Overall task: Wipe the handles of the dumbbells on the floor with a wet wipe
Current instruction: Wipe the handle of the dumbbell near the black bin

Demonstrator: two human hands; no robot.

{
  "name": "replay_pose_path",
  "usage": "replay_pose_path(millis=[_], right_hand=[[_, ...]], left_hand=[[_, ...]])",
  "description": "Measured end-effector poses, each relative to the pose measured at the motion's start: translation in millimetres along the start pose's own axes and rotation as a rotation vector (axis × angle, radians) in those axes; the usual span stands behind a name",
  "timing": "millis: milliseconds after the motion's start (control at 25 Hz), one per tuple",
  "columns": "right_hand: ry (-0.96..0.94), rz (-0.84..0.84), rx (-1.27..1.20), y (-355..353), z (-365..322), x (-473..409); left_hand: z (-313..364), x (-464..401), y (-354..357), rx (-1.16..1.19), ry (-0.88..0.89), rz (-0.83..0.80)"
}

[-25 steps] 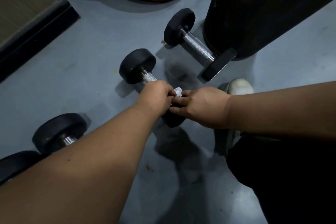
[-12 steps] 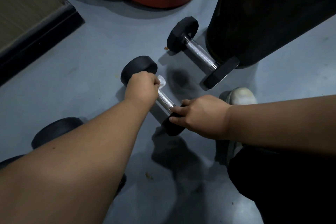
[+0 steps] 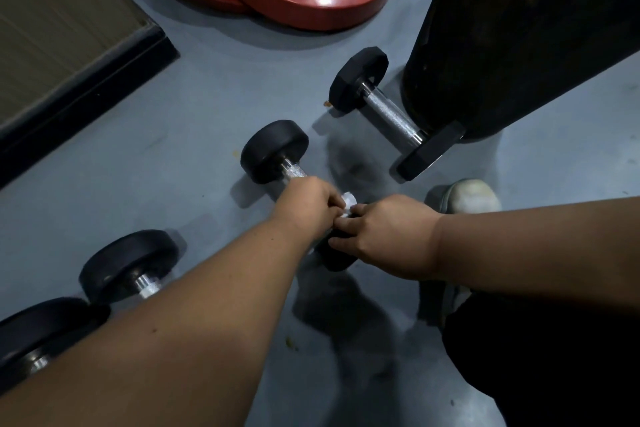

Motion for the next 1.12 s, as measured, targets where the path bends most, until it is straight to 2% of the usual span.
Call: replay_pose_path(millis=[160, 400, 560, 720, 880, 960, 1120], right_hand=[[-0.012, -0.007, -0.01, 3.1, -1.4, -2.6], [-0.023, 0.016, -0.057, 1.3, 2.2, -0.1], [-0.01, 0.066, -0.092, 0.5, 5.9, 3.0], [-0.036, 0.086, -0.103, -0.4, 4.2, 2.5], [-0.033, 0.144, -0.114, 0.6, 4.1, 3.3], [-0.034, 0.146, -0.128, 5.3, 4.9, 3.0], [-0.045, 0.201, -0.166, 3.0, 5.8, 5.6]], left_hand=[[-2.5, -6.1, -5.7, -0.09, -0.003, 0.036], [-15.8, -18.7, -43.9, -0.144, 0.015, 0.264], [-18.6, -17.5, -49.8, -0.166, -0.017, 0.31], [-18.7, -17.8, -45.2, -0.176, -0.025, 0.252], [-9.6, -2.2, -18.0, -0.046, 0.004, 0.118], [-4.7, 2.5, -4.2, -0.058, 0.006, 0.047], [-4.6, -1.7, -4.4, -0.118, -0.006, 0.011]])
Point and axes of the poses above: each hand's wrist, its own x-axis away from the middle knuckle, its own y-axis out of the palm, z = x × y, the point moved 8 cm from there along -x, towards the middle knuckle, and after that the axes turned 7 degrees about x, right-handed, at the moved point
